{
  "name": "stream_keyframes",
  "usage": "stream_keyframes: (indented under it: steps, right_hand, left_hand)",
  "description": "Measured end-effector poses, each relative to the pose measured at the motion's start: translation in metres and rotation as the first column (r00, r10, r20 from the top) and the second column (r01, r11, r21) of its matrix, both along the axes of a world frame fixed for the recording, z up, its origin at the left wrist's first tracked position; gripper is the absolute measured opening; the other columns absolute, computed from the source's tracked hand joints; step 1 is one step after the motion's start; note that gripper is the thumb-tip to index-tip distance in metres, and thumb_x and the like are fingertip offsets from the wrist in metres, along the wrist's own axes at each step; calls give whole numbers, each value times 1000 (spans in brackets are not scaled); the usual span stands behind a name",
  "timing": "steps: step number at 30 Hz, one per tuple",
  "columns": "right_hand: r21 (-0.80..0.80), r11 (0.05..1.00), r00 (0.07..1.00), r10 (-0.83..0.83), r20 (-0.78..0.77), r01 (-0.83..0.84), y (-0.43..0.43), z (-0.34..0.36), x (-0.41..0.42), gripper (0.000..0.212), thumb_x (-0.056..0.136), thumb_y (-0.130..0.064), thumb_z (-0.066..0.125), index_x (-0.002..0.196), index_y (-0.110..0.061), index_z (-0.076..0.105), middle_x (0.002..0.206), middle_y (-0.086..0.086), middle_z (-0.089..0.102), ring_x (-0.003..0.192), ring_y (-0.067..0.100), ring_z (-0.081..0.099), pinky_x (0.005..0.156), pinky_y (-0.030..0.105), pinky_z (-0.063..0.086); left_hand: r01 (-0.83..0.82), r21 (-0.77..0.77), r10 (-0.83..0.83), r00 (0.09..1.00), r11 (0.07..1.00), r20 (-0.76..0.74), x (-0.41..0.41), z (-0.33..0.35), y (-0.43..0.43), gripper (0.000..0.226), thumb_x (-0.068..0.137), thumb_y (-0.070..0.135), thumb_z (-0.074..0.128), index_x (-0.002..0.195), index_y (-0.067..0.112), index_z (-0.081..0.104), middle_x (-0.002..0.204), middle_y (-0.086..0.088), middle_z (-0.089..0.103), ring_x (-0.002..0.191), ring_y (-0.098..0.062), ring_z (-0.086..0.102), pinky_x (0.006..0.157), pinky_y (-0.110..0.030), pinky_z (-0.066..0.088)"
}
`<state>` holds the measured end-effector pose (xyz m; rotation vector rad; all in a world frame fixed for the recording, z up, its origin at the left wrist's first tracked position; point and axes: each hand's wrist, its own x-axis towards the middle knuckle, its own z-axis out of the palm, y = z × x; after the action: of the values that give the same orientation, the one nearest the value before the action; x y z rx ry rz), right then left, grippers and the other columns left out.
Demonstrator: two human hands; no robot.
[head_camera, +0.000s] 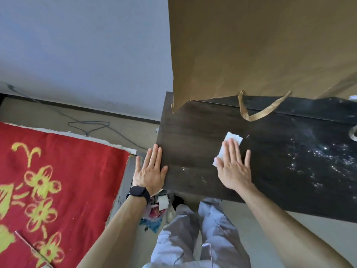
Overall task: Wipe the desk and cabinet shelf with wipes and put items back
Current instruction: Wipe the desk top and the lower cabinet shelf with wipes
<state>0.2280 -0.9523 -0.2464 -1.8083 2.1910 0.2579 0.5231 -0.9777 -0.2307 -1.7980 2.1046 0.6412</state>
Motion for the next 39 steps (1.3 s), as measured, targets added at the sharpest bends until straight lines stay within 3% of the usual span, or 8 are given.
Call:
stream_keyframes:
  steps: [5, 11, 15, 22, 26, 30, 34, 39]
  right_hand:
    - [30, 975, 975, -221, -3, 221, 2, 1, 9, 72, 97, -51, 11, 155, -9, 2, 163, 8, -11, 150, 21, -12, 119, 58, 0]
    - [-98, 962, 948, 267, 173, -253, 1, -2, 155, 66, 102, -44, 20, 155, -11, 1, 163, 9, -9, 150, 23, -14, 119, 56, -4]
    - [-77, 921, 906, 390, 165, -382, 30, -1, 159, 63, 104, -46, 18, 156, -13, 3, 163, 5, -9, 150, 19, -14, 119, 57, 4]
    - [-17, 998, 998, -63, 26, 64, 94, -1, -1, 68, 100, -49, 19, 155, -11, 9, 164, 5, 5, 151, 17, 1, 118, 61, 9]
    - [-12, 969, 968, -247, 36, 248, 79, -2, -3, 73, 97, -48, 21, 153, -2, 15, 162, 17, 9, 151, 28, 5, 116, 63, 12]
    - [-104, 993, 988, 75, 131, -62, 55, -2, 86, 69, 100, -45, 26, 154, -5, 10, 163, 14, 3, 151, 27, -3, 120, 56, 4]
    - [-120, 915, 892, 403, 205, -386, 46, -2, 165, 65, 103, -45, 21, 156, -11, 5, 164, 6, -6, 150, 21, -15, 120, 54, 0]
    - [-98, 807, 795, 591, 140, -582, 46, -7, 158, 66, 102, -41, 27, 156, -16, -1, 164, 0, -10, 149, 16, -15, 121, 53, 1]
  left_hand:
    - [11, 0, -11, 1000, 1000, -17, 5, 2, 18, 67, 92, 53, -10, 150, 23, -24, 160, 8, -28, 153, -13, -16, 123, -51, -5]
    - [89, 0, -89, 995, 996, 50, 23, 5, 45, 62, 98, 49, -2, 152, 24, -22, 161, 8, -25, 153, -13, -14, 123, -50, -4]
    - [109, 26, -111, 991, 994, 75, 26, 4, 54, 65, 106, 46, 16, 152, 23, -24, 160, 7, -30, 151, -13, -22, 124, -50, -5]
    - [13, 17, -13, 1000, 1000, 18, 15, 7, 61, 68, 96, 47, 0, 154, 18, -21, 163, 4, -24, 153, -14, -16, 123, -49, -5]
    - [-7, 31, 7, 1000, 999, 16, 10, 11, 60, 65, 105, 42, 13, 157, 17, -17, 165, 3, -22, 153, -15, -16, 124, -49, -7]
    - [-3, 75, 3, 1000, 997, 1, 10, 17, 55, 69, 105, 38, 25, 158, 18, -15, 165, 4, -22, 153, -14, -16, 123, -50, -6]
    - [41, 105, -45, 999, 994, 29, 21, 25, 49, 76, 99, 28, 35, 159, 23, -12, 165, 9, -20, 153, -11, -18, 125, -50, -3]
    - [30, 75, -32, 999, 997, 36, 33, 26, 62, 89, 88, 8, 41, 160, 19, -10, 167, 7, -13, 153, -11, -16, 125, -48, -2]
